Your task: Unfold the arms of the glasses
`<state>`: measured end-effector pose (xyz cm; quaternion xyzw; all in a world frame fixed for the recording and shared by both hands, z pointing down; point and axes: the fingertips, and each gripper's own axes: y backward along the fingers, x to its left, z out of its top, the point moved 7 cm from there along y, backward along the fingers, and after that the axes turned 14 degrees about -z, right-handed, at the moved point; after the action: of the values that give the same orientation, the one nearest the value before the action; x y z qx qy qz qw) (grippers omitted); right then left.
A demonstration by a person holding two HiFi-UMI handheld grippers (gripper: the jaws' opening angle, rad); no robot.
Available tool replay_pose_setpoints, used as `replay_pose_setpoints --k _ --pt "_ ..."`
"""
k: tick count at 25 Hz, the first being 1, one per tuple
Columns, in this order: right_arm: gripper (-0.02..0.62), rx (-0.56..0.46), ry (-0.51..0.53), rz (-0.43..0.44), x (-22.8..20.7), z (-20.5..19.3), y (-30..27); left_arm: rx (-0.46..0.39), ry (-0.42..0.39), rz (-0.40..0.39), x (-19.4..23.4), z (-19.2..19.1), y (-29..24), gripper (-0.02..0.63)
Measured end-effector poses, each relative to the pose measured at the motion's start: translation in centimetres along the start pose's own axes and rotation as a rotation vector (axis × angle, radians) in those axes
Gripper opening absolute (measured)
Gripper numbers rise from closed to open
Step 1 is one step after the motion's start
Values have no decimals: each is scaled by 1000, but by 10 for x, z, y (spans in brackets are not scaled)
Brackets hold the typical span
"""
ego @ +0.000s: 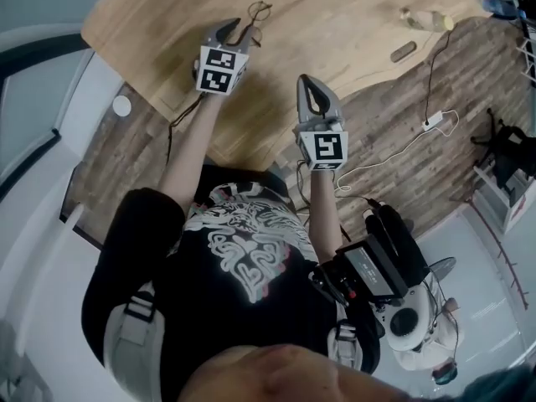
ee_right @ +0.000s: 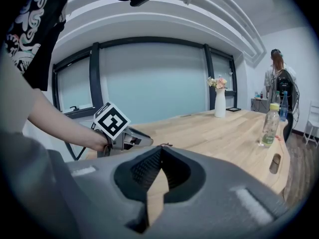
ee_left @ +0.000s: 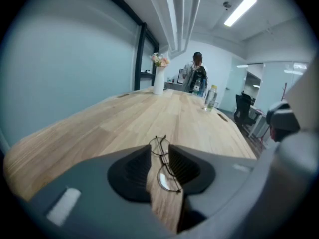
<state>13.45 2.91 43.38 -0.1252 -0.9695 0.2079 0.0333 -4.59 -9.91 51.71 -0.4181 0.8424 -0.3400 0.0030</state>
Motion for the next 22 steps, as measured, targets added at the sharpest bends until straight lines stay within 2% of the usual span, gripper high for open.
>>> replay_pose_setpoints --k 5,8,13,17,22 --pt "-2 27 -5 12 -6 -3 -23 83 24 -41 3 -7 -18 84" --pt "-2 29 -6 35 -6 -3 -34 105 26 -47 4 -8 -30 84" --pt "-2 42 -11 63 -9 -5 -42 147 51 -42 9 -2 -47 84" --pt "-2 51 -27 65 -8 -7 -42 182 29 -22 16 -3 -53 80" --pt "-2 42 -35 55 -13 -9 -39 197 10 -24 15 3 -52 15"
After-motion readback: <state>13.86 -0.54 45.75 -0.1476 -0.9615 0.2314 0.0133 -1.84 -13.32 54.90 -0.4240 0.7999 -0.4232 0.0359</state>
